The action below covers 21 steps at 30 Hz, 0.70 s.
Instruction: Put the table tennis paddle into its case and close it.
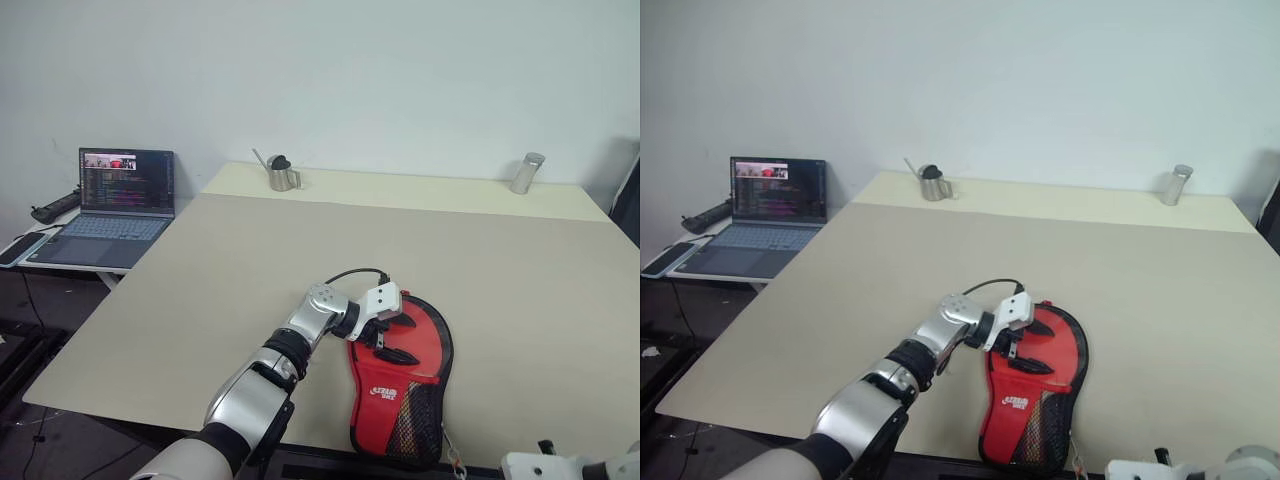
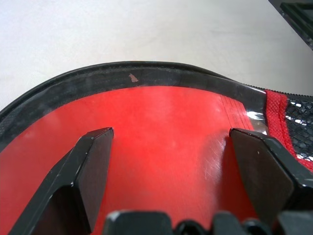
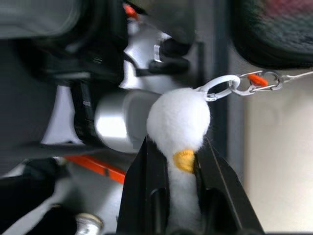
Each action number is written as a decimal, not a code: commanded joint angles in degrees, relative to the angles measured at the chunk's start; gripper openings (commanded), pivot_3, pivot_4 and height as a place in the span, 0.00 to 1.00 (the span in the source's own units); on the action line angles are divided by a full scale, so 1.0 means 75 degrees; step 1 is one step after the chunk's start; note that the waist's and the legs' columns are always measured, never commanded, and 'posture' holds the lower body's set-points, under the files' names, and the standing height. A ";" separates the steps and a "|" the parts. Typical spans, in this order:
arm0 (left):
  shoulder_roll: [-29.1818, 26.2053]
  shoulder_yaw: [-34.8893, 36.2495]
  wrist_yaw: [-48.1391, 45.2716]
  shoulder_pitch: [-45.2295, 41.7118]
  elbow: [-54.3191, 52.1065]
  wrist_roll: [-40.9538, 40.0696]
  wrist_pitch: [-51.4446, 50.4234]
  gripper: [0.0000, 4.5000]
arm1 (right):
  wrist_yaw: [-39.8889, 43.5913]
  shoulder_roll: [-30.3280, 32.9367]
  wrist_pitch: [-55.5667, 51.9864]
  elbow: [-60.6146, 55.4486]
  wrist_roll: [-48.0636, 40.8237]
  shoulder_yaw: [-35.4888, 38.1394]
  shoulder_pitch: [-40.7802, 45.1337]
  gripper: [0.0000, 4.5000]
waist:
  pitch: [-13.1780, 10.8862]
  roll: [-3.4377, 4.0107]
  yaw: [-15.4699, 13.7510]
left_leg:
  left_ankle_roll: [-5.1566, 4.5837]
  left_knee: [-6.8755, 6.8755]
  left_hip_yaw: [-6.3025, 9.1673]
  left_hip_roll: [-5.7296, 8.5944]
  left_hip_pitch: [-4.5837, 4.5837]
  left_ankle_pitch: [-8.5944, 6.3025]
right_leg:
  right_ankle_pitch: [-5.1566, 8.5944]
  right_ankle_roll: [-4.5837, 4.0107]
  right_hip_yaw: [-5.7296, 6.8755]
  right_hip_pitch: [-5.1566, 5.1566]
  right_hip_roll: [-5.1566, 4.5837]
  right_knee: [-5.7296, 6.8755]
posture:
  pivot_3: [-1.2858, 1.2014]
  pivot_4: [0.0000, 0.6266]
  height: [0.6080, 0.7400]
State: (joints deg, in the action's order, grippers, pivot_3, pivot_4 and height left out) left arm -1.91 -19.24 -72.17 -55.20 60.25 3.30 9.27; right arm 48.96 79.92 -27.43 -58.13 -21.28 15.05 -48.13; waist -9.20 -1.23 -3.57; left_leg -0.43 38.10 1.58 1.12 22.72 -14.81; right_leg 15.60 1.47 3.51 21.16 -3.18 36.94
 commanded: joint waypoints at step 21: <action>-0.0236 -0.0105 0.0118 0.0483 0.0003 0.0305 -0.0062 0.92 | -0.1861 0.1230 -0.0402 -0.0249 -0.3679 0.1150 0.1141 0.69 | 0.0007 -0.0013 0.0063 | 0.0000 -0.0003 0.0004 0.0001 0.0000 0.0000 | 0.0001 0.0001 -0.0007 -0.0002 -0.0010 -0.0004 | 0.52 0.24 1.00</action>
State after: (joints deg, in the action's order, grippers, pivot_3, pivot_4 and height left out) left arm -2.71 -18.70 -71.67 -53.96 59.06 3.38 10.10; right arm 33.75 90.06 -28.14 -58.37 -45.32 21.50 -41.06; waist -9.16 -1.32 -3.10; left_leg -0.44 38.08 1.62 1.12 22.71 -14.81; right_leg 15.60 1.48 3.46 21.15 -3.26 36.91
